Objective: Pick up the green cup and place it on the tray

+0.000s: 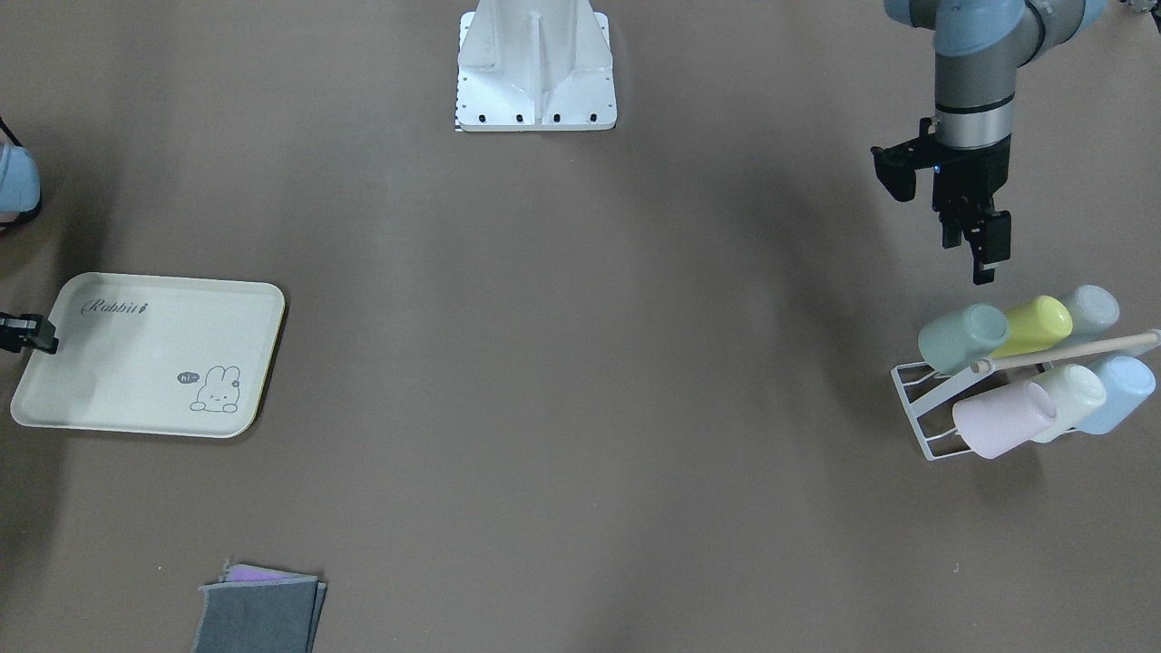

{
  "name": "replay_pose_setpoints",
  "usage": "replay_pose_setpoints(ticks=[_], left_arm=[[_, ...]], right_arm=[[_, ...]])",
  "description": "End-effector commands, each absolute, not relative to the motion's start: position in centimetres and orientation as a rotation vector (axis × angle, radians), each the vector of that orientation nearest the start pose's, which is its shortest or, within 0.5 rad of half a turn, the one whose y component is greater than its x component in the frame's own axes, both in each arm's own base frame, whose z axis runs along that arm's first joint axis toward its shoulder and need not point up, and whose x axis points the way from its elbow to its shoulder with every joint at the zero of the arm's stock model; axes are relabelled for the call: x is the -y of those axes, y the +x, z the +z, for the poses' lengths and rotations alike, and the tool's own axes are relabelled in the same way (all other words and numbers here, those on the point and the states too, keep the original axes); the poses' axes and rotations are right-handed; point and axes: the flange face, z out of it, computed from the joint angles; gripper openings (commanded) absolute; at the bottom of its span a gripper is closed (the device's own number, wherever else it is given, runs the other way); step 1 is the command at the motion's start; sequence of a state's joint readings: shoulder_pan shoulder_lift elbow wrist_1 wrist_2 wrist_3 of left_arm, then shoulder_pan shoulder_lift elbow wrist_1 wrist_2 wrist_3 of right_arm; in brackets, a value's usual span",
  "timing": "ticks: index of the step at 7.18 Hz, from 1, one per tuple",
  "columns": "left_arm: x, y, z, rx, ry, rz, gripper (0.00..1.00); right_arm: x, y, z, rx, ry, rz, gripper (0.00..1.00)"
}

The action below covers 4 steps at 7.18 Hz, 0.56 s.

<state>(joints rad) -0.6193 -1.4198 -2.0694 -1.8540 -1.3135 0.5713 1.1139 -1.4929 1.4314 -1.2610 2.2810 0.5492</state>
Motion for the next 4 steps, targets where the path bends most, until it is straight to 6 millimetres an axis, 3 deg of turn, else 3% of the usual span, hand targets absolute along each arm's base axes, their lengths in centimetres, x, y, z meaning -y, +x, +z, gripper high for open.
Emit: replay_pose_setpoints(ticks=[1, 3, 4], left_arm=[[35.9, 30.5, 46.3, 0.429, 0.732, 1.564, 0.99], [36.4, 30.5, 46.4, 0.809, 0.655, 1.832, 0.99], [35.9, 32.0, 47.6, 0.927, 0.612, 1.882, 0.99]], right_arm=[[51.4, -17.9, 66.0, 0.732, -0.135, -0.004, 0.39], [51.4, -17.9, 65.9, 0.734, -0.135, -0.006, 0.26], [51.2, -17.9, 66.1, 0.733, -0.138, -0.005, 0.17]])
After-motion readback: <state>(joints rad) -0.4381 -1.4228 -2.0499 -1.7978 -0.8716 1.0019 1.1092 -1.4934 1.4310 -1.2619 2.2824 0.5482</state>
